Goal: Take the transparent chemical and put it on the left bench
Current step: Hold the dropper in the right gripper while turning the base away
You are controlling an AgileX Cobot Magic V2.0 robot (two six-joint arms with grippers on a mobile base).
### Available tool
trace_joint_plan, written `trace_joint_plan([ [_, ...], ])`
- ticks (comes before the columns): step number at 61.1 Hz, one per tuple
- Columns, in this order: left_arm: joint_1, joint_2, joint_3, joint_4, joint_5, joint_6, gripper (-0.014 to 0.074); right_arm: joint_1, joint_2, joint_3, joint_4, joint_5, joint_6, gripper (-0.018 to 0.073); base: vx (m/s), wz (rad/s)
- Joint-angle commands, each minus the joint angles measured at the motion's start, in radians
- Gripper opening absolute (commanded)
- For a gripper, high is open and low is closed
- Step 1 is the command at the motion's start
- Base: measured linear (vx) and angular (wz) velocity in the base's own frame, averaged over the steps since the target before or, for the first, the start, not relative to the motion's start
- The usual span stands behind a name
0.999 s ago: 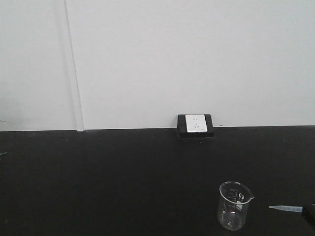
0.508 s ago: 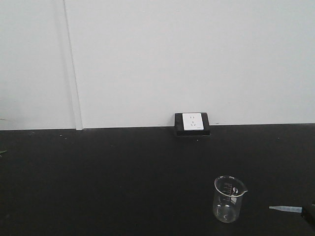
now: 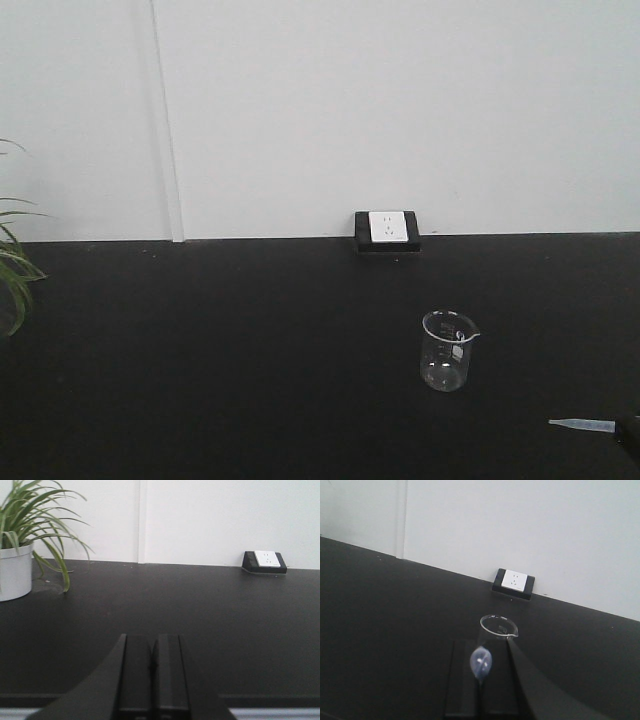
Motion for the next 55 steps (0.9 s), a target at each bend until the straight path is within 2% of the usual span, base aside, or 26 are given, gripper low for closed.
trace_joint_plan([
  [1,-0.002,-0.019,0.016,-0.001,-0.078,-0.008,-0.0003,-0.005,-0.002,-0.030,0.023,-0.043,0.000,-0.0004,-0.32,0.11],
  [28,-0.002,-0.019,0.016,-0.001,-0.078,-0.008,-0.0003,-0.005,-0.002,-0.030,0.022,-0.043,0.000,-0.0004,-0.32,0.17],
  [55,-0.002,-0.019,0.016,-0.001,-0.078,-0.008,-0.0003,-0.005,-0.002,-0.030,0.022,-0.046,0.000,-0.0004,-0.28,0.35],
])
